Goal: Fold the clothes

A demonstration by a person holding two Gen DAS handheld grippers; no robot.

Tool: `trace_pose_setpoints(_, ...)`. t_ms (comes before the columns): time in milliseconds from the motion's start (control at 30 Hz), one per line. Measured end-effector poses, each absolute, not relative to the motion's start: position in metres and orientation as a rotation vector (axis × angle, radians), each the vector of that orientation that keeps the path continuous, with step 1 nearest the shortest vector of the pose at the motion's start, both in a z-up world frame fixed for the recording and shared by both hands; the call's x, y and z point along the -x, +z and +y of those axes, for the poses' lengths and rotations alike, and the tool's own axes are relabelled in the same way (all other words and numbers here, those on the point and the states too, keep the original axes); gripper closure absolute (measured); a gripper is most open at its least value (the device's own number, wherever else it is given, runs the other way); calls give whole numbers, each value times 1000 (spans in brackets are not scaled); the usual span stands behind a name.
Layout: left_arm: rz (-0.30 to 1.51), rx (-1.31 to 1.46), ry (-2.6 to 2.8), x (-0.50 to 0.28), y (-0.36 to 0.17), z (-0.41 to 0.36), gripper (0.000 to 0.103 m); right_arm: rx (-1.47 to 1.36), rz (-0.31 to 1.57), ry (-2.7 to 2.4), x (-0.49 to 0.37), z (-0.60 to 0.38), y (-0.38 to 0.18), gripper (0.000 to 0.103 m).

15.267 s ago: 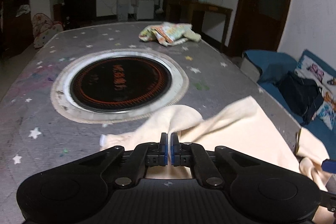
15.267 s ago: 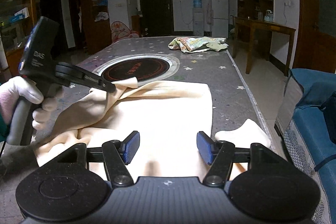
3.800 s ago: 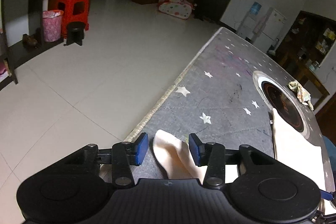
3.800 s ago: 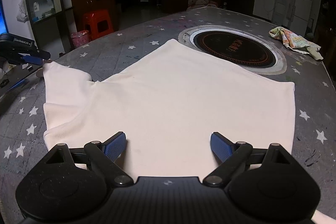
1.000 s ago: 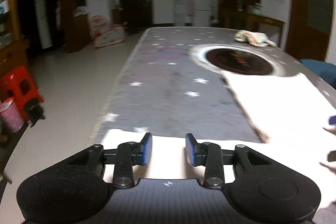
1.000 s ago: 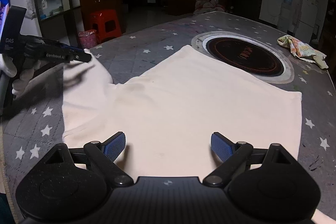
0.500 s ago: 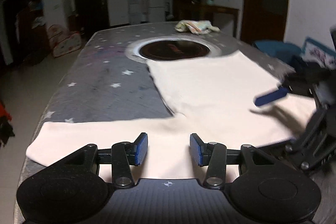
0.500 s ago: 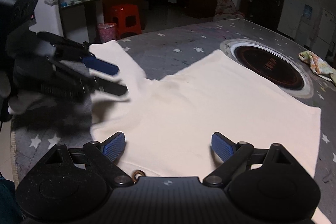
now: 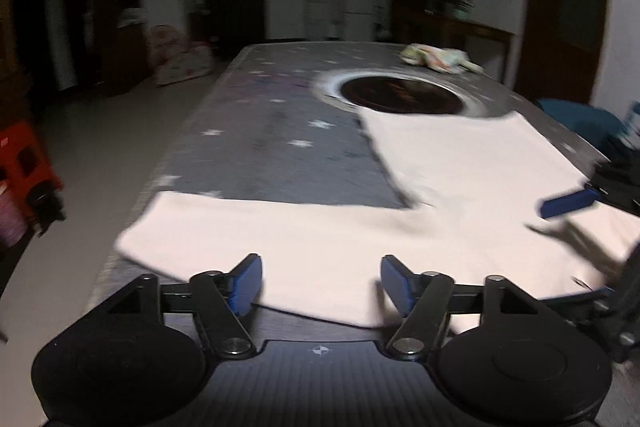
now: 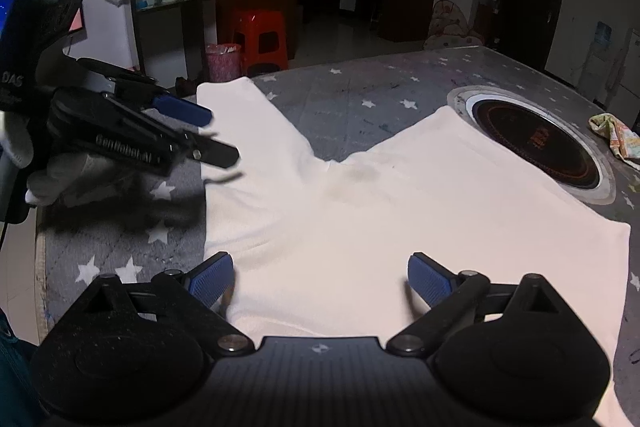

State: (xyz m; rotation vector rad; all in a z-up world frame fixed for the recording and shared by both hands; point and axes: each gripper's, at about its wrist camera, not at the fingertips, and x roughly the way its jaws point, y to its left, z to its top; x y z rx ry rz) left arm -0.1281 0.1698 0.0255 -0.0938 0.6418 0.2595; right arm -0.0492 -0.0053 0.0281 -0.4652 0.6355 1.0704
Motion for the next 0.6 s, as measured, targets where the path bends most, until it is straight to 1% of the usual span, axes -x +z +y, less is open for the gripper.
trace_pose_setpoints(67,631,112,302,130,28,179,29,455,638,1070,47,-4,29,7)
trace_pose_setpoints(233,597,153,421,136,31,202,26,433,645,1080,45,-1,31,7)
trace_pose_setpoints(433,599,243,568,137,25,233,25,439,650,1082,47,-1,30,7)
trace_pose_setpoints(600,591,257,618,133,22,249,27,427,647,1070,45,-3,31,7)
